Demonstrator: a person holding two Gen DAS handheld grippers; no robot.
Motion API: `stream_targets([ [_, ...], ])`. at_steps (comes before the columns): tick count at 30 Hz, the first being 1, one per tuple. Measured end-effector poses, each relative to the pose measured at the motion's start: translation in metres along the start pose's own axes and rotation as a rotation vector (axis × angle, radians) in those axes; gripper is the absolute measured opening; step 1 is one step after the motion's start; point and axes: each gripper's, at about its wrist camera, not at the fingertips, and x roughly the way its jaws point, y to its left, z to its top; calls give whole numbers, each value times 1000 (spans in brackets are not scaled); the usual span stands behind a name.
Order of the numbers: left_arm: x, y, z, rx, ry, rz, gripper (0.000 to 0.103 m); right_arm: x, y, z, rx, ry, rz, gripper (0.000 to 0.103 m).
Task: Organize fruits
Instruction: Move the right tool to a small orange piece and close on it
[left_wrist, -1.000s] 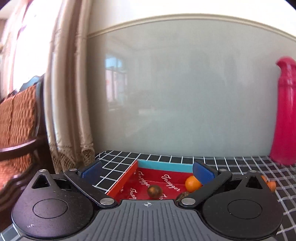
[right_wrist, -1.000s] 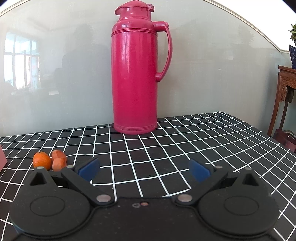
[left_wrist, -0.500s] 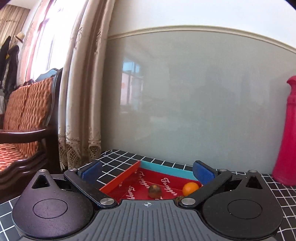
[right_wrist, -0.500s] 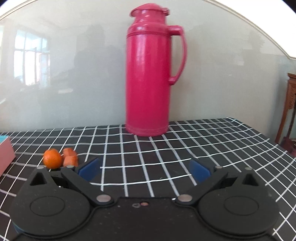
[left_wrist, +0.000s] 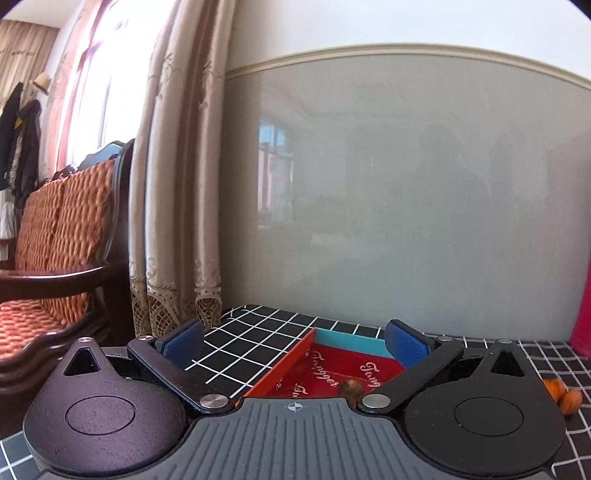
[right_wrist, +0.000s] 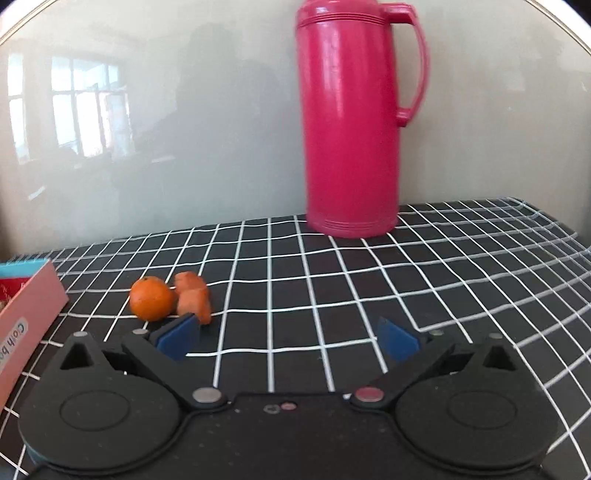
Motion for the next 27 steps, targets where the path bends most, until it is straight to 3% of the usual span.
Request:
stream_targets([
  [5,-1,12,3,-34,10,-3,103,9,23,2,-107,-25,-47,101],
  [7,0,17,3,-44,18,1,103,14,28,3,-124,-16,-40,96],
  [9,3,23,3,-57,25,11,103,17,36,2,-145,-9,-39,82],
  [10,4,26,3,-66,29,14,103,19,38,2,-154,-6,-33,81],
  [13,8,34,2,-96,46,21,103,25,44,4,-159,5,-14,74],
  [20,14,43,1,-83,46,43,103,41,54,11,-134,33,16,73],
  [26,20,56,2,-79,57,68,103,57,65,13,-130,74,21,63],
  [27,21,58,2,-81,61,71,103,61,66,12,-128,85,23,57],
])
